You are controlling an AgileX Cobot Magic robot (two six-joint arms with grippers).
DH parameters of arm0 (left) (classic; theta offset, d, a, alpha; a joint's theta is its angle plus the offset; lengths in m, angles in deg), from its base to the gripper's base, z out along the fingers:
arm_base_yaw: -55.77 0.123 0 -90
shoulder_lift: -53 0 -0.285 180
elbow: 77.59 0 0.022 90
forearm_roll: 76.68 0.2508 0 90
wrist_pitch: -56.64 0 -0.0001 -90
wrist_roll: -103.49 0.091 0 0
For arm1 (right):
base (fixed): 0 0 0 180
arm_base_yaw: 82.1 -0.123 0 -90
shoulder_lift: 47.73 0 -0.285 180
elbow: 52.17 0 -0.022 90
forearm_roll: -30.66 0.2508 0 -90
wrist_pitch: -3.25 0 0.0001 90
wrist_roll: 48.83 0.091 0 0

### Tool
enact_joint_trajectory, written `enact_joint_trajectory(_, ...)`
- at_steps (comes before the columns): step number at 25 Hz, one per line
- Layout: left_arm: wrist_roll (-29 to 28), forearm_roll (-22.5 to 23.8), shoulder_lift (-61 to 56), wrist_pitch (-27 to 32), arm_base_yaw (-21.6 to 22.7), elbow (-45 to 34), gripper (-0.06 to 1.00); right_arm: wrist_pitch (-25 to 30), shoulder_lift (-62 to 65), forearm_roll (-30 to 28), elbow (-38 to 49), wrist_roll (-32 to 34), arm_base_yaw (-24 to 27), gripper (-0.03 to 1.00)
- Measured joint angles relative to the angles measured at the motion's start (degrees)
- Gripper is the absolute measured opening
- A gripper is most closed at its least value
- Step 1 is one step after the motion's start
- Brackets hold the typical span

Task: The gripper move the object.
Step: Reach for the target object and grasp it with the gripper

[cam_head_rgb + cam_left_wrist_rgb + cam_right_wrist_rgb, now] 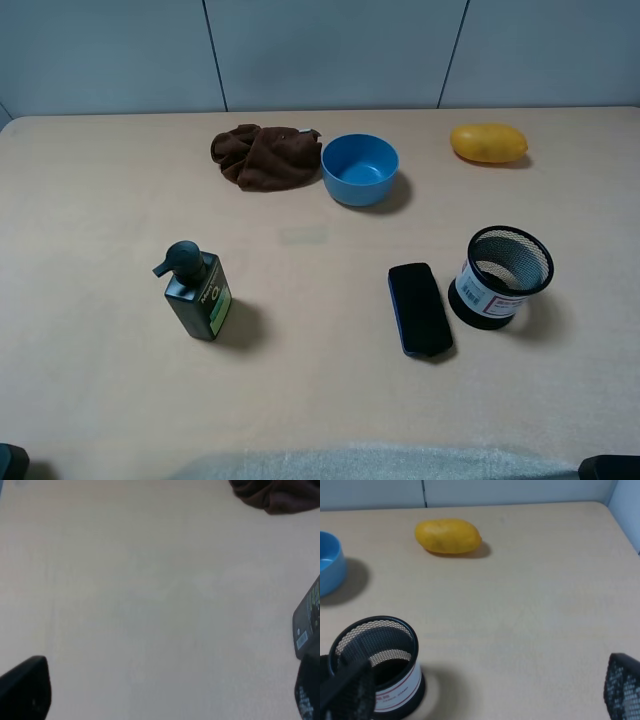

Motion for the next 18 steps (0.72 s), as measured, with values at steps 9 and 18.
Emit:
enact_joint_trajectory(9, 0.0, 0.0, 0.0, 0.0, 0.0, 0.0, 0.99, 0.0, 0.0, 0.0, 0.0, 0.0, 0.0, 0.69)
enact_joint_trajectory(18, 0.0, 0.0, 0.0, 0.0, 0.0, 0.0, 0.99, -0.05, 0.0, 0.0, 0.0, 0.0, 0.0, 0.69)
